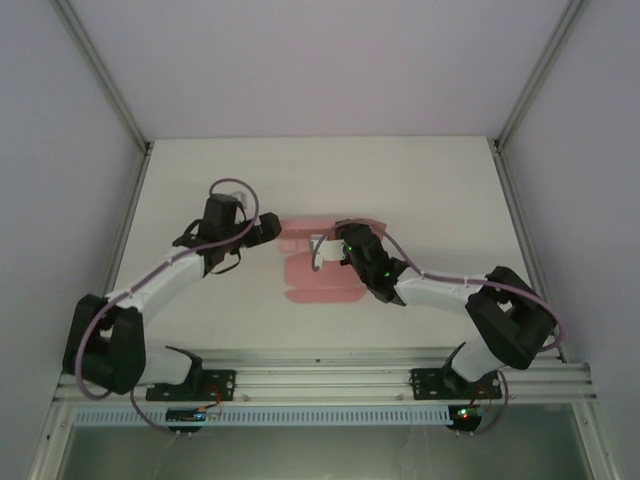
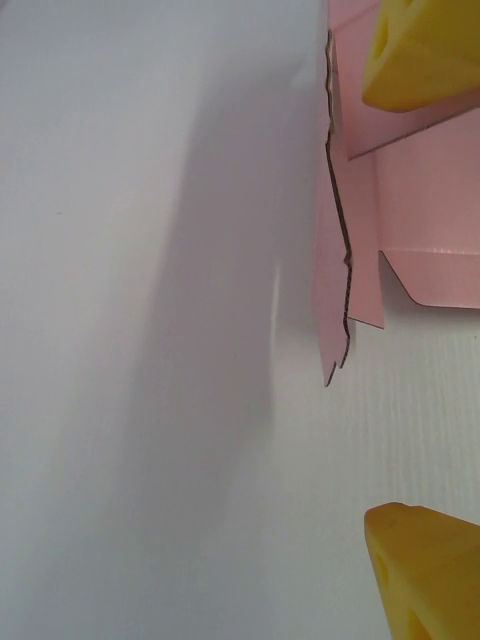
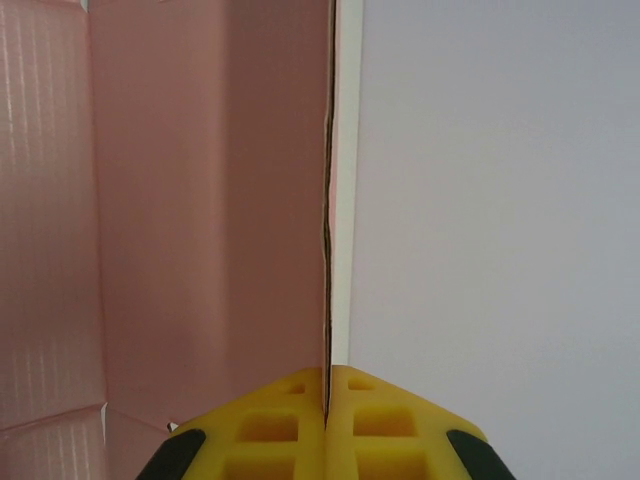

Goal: Assemble paper box

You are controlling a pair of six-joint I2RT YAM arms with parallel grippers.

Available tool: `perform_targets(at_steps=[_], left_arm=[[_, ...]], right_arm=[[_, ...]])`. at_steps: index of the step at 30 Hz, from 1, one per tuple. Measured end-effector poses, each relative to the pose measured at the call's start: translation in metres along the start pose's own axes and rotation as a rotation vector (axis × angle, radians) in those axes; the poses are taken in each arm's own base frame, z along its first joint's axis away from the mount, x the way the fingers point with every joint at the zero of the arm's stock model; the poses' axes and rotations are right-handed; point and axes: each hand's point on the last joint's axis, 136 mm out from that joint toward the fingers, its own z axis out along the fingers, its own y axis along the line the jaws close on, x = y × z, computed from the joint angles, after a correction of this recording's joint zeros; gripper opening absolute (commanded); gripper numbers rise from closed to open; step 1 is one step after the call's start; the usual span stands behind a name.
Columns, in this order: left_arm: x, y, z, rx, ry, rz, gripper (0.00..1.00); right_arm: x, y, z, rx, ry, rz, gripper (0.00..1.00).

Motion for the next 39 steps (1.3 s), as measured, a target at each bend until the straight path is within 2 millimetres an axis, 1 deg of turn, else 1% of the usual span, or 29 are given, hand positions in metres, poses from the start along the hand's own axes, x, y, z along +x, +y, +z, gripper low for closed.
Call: perform_targets(at_steps=[3,5,9,12,16,20,22,25,29,31,32,35,37,39], left_arm=[[0.013,-0.010,0.013,-0.009,0.045,0.069,1.00],[0.018,-0.017,0.017,-0.036,0.055,0.113,1.00],[0.013,-0.026,0.021,-0.080,0.024,0.156,1.00],[0.014,-0.028,0.026,-0.096,0.013,0.161,1.00],[0.014,-0.034,0.033,-0.084,0.000,0.141,1.00],[0.011,-0.039,0.033,-0.059,-0.019,0.123,1.00],[0.012,-0.042,0.029,-0.030,-0.030,0.122,1.00],[0.011,-0.039,0.011,0.033,-0.045,0.099,1.00],[0.000,-0.017,-0.019,0.123,-0.108,0.022,1.00],[-0.004,-0.006,-0.030,0.157,-0.135,-0.011,0.99],[-0.004,-0.001,-0.034,0.174,-0.145,-0.024,0.97],[-0.004,0.006,-0.040,0.224,-0.158,-0.048,0.83],[-0.006,0.003,-0.040,0.268,-0.158,-0.054,0.76],[-0.009,-0.006,-0.037,0.327,-0.155,-0.037,0.66]], right_arm=[[0.002,0.001,0.001,-0.006,0.006,0.024,0.00],[0.003,0.000,0.001,-0.012,0.010,0.041,0.00],[0.010,0.003,0.002,-0.024,0.036,0.062,0.00],[0.012,0.005,0.002,-0.032,0.050,0.079,0.00],[0.017,0.010,0.002,-0.052,0.070,0.112,0.00],[0.020,0.009,0.000,-0.055,0.073,0.158,0.00],[0.021,0.004,-0.003,-0.054,0.061,0.189,0.00],[0.018,-0.009,-0.011,-0.039,0.014,0.236,0.00],[0.018,-0.027,-0.024,-0.015,-0.042,0.299,0.00],[0.021,-0.033,-0.028,-0.012,-0.055,0.329,0.00],[0.022,-0.034,-0.029,-0.013,-0.062,0.342,0.00],[0.025,-0.035,-0.031,-0.027,-0.075,0.375,0.00],[0.025,-0.033,-0.031,-0.041,-0.083,0.393,0.00],[0.025,-0.029,-0.031,-0.062,-0.090,0.410,0.00]])
